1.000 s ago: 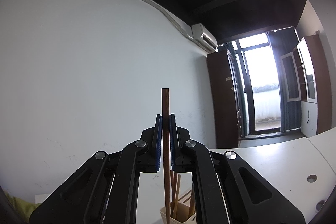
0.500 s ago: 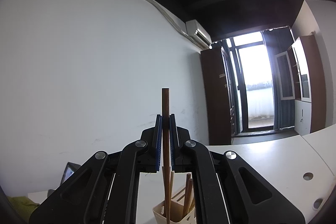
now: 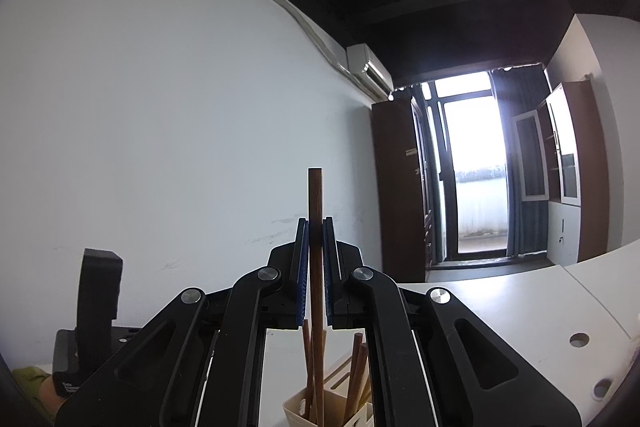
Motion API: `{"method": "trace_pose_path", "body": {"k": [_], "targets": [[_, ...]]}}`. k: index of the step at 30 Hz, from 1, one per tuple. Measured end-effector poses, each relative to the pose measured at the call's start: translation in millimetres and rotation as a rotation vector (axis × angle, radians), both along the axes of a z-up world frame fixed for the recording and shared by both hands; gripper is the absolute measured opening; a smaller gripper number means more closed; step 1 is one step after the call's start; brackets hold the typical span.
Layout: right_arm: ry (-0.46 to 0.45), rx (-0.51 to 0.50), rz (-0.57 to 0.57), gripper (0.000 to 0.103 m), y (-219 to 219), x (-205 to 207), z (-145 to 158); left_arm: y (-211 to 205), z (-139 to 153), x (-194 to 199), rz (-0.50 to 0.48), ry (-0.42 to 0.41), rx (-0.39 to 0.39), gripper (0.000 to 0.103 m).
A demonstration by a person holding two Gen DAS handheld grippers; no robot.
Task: Organize utensils
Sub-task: 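Lift the light chopstick with the left tool over the holder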
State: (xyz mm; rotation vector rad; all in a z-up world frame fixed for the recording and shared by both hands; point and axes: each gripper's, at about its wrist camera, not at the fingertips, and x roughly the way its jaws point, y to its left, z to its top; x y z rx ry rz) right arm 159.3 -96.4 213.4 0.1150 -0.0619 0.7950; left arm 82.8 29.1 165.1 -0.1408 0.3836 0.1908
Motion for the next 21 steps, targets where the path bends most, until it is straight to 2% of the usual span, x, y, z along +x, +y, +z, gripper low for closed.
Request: {"method": "trace_pose_path", "body": {"k": [7, 11, 21], "targets": [[-0.037, 0.031, -0.039, 0.007, -5.7, -11.2, -2.9, 5.4, 23.0, -9.9, -0.046, -0.128, -0.046, 0.004], [-0.047, 0.04, -0.063, 0.007, -6.6, -8.5, -4.8, 8.1, 23.8, -11.0, -0.067, -0.194, -0.062, 0.004], [-0.047, 0.038, -0.091, 0.007, 4.6, 7.3, -11.4, -1.7, 39.8, 7.4, -0.109, -0.306, -0.042, 0.004]]}}
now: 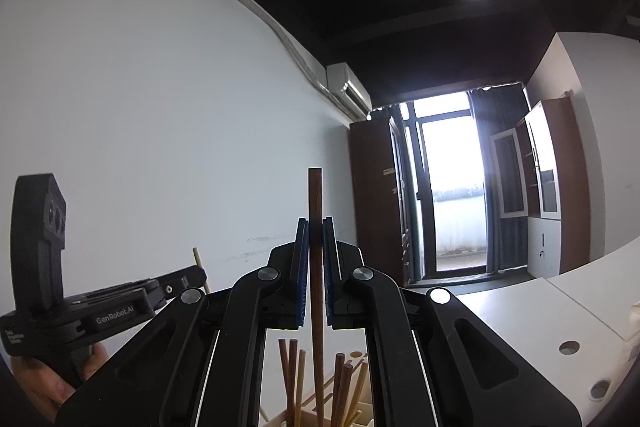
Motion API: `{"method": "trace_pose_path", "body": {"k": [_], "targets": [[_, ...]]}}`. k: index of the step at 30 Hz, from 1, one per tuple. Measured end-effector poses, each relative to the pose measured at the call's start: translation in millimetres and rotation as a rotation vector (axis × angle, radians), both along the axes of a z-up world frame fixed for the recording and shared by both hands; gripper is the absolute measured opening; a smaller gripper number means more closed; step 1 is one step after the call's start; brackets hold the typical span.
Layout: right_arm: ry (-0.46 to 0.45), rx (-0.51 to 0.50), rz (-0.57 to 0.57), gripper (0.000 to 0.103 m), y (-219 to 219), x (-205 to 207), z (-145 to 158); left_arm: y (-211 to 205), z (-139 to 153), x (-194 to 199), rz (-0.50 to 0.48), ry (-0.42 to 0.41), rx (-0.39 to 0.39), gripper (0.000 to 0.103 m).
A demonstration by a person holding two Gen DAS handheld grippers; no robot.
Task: Organize utensils
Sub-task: 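Lift the light chopstick with the left tool over the holder, then lower both chopsticks into the holder and open both tools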
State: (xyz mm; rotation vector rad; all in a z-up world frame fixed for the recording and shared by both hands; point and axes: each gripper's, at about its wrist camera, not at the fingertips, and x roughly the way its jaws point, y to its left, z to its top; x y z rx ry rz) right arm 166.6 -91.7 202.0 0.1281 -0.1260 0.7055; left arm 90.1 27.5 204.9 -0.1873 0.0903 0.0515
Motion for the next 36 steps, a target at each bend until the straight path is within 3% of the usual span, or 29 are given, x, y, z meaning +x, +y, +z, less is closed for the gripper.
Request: {"method": "trace_pose_path", "body": {"k": [8, 12, 36], "targets": [[0.039, -0.087, 0.001, 0.007, 23.0, 14.7, -16.9, -16.2, -21.7, 30.2, -0.003, 0.063, 0.064, 0.004], [0.06, -0.123, 0.001, 0.008, 28.2, 17.7, -21.8, -13.7, -32.2, 39.4, -0.019, 0.102, 0.059, 0.004], [0.217, -0.26, -0.017, 0.008, 41.8, 29.8, -48.7, -5.2, -59.4, 49.3, -0.088, 0.201, 0.113, 0.004]]}}
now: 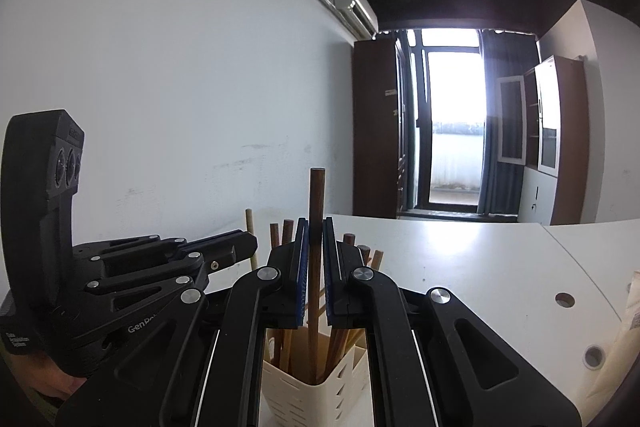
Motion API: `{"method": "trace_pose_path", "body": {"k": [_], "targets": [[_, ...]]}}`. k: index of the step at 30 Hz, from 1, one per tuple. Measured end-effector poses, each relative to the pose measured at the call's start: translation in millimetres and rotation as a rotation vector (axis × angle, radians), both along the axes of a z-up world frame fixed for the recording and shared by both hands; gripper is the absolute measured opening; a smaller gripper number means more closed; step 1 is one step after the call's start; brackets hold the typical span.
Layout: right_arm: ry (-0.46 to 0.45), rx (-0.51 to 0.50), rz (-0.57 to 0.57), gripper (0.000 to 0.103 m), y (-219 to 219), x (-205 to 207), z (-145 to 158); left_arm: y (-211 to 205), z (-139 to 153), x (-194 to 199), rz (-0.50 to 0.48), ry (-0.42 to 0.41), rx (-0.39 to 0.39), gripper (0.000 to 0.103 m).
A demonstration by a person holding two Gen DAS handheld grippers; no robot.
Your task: Organize utensils
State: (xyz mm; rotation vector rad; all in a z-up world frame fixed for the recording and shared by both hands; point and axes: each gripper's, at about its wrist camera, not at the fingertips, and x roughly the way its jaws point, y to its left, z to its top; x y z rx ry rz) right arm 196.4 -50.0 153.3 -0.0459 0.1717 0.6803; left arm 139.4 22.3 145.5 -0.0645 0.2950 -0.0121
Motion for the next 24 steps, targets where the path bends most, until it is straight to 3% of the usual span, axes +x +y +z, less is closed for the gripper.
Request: {"method": "trace_pose_path", "body": {"k": [6, 9, 13, 24], "targets": [[0.049, -0.028, -0.016, 0.008, 1.3, 8.0, -9.4, 7.6, -4.8, 6.2, -0.001, 0.053, -0.026, 0.005], [0.063, -0.036, -0.021, 0.009, -1.1, 7.3, -14.6, 7.3, -4.2, 5.0, -0.003, 0.054, -0.019, 0.016], [0.066, -0.042, -0.037, 0.009, -3.4, 8.1, -16.7, 13.4, 1.9, -3.0, 0.004, 0.03, -0.032, 0.017], [0.06, -0.05, -0.06, 0.023, -11.2, -5.4, -18.9, 13.8, 1.8, -33.0, 0.002, 0.047, -0.015, 0.028]]}}
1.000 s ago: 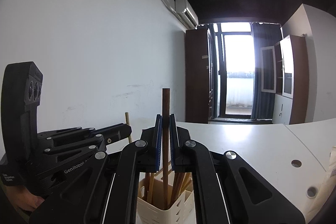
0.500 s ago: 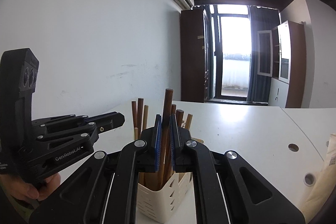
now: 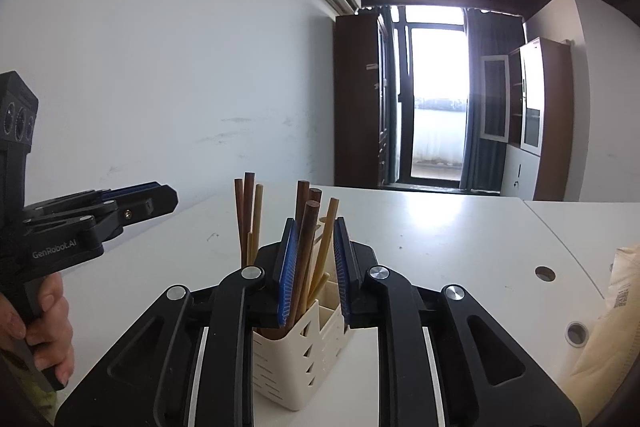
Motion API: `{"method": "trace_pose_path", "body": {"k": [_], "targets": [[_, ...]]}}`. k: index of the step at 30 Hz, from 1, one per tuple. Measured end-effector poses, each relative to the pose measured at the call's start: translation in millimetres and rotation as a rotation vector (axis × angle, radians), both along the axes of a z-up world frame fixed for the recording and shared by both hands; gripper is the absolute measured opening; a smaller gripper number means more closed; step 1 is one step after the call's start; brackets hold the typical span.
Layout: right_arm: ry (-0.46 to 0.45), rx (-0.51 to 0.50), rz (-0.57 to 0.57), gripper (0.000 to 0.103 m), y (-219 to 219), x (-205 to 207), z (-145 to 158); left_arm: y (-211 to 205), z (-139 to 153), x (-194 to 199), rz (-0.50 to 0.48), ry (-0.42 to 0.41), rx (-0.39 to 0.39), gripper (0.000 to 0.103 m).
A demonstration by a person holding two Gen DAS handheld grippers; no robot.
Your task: Organize utensils
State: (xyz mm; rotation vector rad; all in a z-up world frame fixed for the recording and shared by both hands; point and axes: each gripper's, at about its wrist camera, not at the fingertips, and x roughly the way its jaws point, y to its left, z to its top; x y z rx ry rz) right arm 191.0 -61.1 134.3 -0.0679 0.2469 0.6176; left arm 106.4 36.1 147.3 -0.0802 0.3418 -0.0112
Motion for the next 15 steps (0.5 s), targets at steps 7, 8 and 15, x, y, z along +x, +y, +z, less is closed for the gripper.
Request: {"method": "trace_pose_path", "body": {"k": [7, 8, 15], "targets": [[0.018, -0.005, 0.002, 0.034, -11.4, -16.1, -7.3, -9.0, -14.0, -29.4, -0.005, 0.017, 0.046, 0.049], [0.023, -0.001, 0.002, 0.037, -14.3, -20.1, -10.9, -8.4, -16.6, -35.0, 0.001, 0.007, 0.044, 0.055], [0.046, -0.028, 0.024, 0.047, -21.3, -45.4, -33.2, -15.1, -39.2, -55.2, -0.028, 0.032, 0.051, 0.073]]}}
